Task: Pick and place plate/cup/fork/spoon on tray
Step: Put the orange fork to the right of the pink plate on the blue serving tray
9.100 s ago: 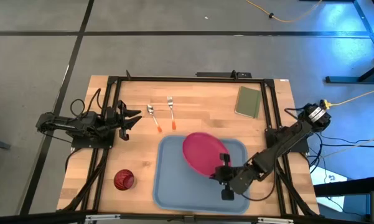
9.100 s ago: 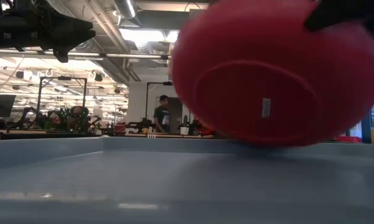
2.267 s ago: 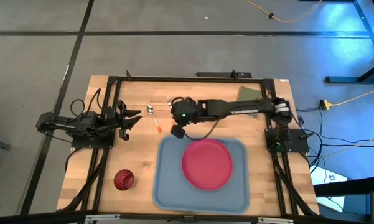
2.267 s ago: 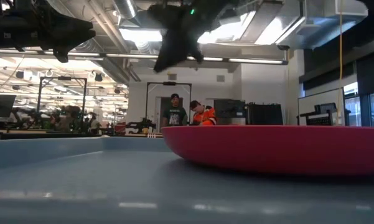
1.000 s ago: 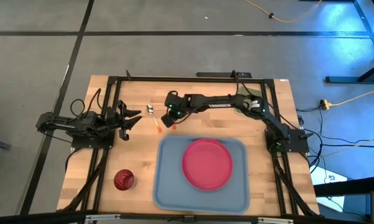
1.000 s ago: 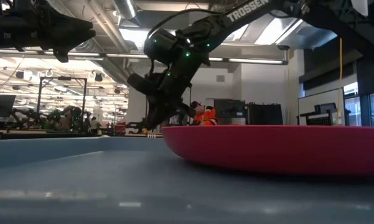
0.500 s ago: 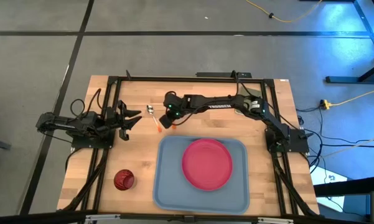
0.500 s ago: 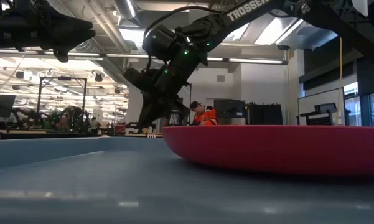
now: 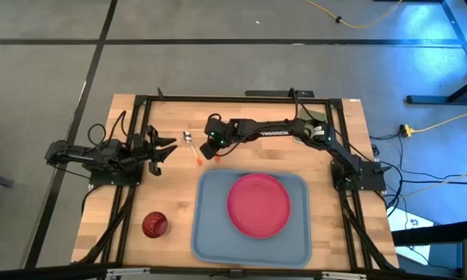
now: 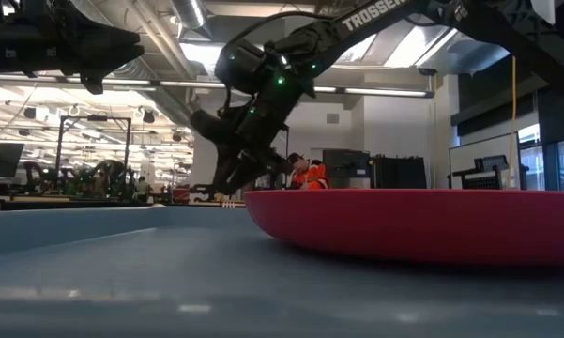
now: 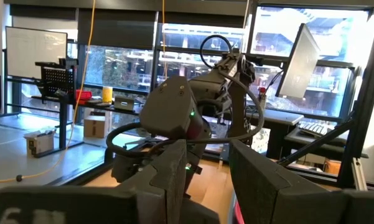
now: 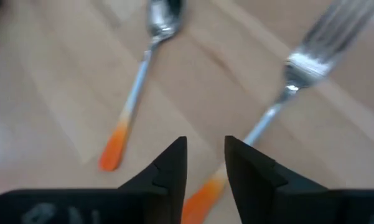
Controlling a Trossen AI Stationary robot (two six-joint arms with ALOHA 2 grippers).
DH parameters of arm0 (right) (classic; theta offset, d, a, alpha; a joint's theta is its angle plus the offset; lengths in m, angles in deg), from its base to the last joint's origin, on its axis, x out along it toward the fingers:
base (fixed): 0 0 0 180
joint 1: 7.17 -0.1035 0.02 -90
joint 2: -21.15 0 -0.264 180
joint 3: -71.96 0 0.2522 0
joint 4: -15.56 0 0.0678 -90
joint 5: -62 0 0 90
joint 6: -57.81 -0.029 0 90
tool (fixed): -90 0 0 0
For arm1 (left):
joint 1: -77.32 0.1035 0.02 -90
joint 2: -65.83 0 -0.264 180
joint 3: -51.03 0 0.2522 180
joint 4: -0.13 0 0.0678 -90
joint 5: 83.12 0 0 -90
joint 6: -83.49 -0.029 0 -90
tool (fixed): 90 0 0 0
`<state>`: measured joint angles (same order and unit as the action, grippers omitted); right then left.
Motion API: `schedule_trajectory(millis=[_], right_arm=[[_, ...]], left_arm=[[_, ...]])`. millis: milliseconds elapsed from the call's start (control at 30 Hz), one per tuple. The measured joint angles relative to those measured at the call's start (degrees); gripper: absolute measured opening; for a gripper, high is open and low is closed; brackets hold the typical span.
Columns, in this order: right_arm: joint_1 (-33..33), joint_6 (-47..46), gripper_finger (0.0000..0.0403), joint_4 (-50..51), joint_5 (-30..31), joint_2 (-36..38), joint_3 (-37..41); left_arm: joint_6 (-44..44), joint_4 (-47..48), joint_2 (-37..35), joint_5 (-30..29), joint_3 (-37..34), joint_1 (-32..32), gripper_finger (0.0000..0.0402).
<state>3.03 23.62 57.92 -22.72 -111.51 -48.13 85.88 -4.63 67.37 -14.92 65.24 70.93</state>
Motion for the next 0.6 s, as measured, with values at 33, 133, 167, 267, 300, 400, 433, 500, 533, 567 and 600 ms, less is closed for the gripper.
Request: schedule_trajectory(millis=[33, 133, 167, 267, 300, 400, 433, 500, 533, 567, 600], right_arm=[[0.1, -0.7, 0.0114, 0.6, 0.9, 0.0, 0.0], [0.5, -3.1, 0.0114, 0.8, 1.2, 0.0, 0.6], [0.7, -3.2, 0.0114, 0.8, 1.2, 0.0, 0.9], [1.2, -3.6, 0.0114, -1.3, 0.9, 0.0, 2.4], [1.2, -3.9, 0.0114, -2.3, 0.7, 0.0, 3.0], [1.3, -4.3, 0.0114, -4.4, 0.4, -0.1, 4.2], [1.2, -4.3, 0.0114, -5.3, 0.4, -0.1, 4.4], [1.2, -4.3, 0.0114, -5.9, 0.2, -0.1, 4.5], [1.2, -4.3, 0.0114, -5.9, 0.2, -0.2, 4.6], [1.2, -4.3, 0.0114, -6.0, 0.2, -0.4, 4.6], [1.2, -4.3, 0.0114, -6.4, 0.2, -0.6, 4.6]], left_arm=[[0.0, 0.0, 0.0, 0.0, 0.0, 0.0, 0.0115], [0.0, 0.0, 0.0, 0.0, 0.0, 0.0, 0.0115], [0.0, 0.0, 0.0, 0.0, 0.0, 0.0, 0.0115], [0.0, 0.0, 0.0, 0.0, 0.0, 0.0, 0.0115], [0.0, 0.0, 0.0, 0.0, 0.0, 0.0, 0.0115], [0.0, 0.0, 0.0, 0.0, 0.0, 0.0, 0.0115], [0.0, 0.0, 0.0, 0.0, 0.0, 0.0, 0.0115], [0.0, 0.0, 0.0, 0.0, 0.0, 0.0, 0.0115], [0.0, 0.0, 0.0, 0.0, 0.0, 0.0, 0.0115], [0.0, 0.0, 0.0, 0.0, 0.0, 0.0, 0.0115], [0.0, 0.0, 0.0, 0.0, 0.0, 0.0, 0.0115]])
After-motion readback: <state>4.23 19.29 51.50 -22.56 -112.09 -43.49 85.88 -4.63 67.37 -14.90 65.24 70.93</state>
